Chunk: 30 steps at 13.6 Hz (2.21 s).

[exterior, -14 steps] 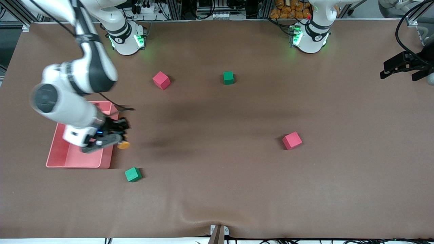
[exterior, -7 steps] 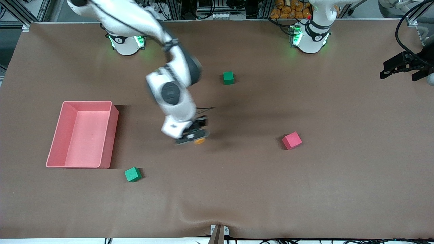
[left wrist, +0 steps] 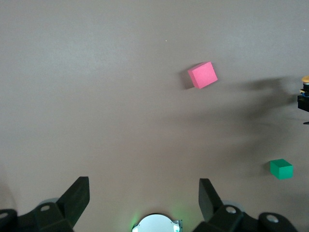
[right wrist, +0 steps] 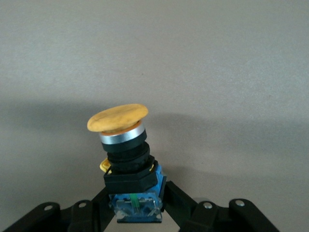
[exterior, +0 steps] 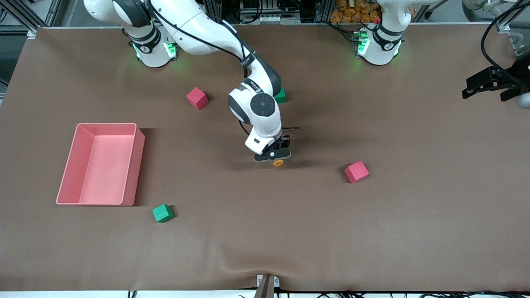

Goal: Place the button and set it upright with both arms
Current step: 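Set the button on the table and open the right gripper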

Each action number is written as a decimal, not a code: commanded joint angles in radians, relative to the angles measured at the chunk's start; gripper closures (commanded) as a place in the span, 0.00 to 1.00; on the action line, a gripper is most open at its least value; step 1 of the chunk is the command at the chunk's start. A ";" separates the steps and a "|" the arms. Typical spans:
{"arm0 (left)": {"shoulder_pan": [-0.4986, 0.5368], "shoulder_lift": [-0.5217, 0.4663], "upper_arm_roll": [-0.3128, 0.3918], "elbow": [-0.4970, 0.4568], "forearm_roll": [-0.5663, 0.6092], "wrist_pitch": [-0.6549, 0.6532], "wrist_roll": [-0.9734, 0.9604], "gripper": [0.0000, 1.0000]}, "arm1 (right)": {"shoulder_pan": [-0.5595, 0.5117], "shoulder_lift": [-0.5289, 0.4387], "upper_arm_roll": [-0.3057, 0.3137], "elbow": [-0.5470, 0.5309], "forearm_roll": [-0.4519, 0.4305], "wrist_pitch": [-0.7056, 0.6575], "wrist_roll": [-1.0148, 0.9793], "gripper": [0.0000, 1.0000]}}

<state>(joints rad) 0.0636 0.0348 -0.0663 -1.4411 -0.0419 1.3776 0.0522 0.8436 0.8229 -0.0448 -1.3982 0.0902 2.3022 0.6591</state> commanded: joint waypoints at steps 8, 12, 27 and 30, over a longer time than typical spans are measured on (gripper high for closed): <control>0.009 0.002 -0.010 0.005 0.004 -0.017 0.018 0.00 | 0.011 0.053 -0.010 0.039 0.023 0.026 0.123 0.83; 0.005 0.008 -0.012 0.007 0.002 -0.034 0.018 0.00 | 0.023 0.051 -0.010 0.038 0.020 0.022 0.122 0.00; -0.111 0.155 -0.018 0.011 -0.076 -0.032 -0.020 0.00 | -0.145 -0.300 -0.021 -0.039 0.011 -0.483 -0.035 0.00; -0.192 0.261 -0.015 0.062 -0.076 -0.012 -0.080 0.00 | -0.237 -0.372 -0.024 -0.106 -0.009 -0.492 -0.073 0.00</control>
<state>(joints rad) -0.0899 0.2201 -0.0876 -1.4439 -0.1136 1.3649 -0.0039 0.6625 0.5263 -0.0809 -1.4184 0.0906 1.8052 0.6164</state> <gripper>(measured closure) 0.000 0.000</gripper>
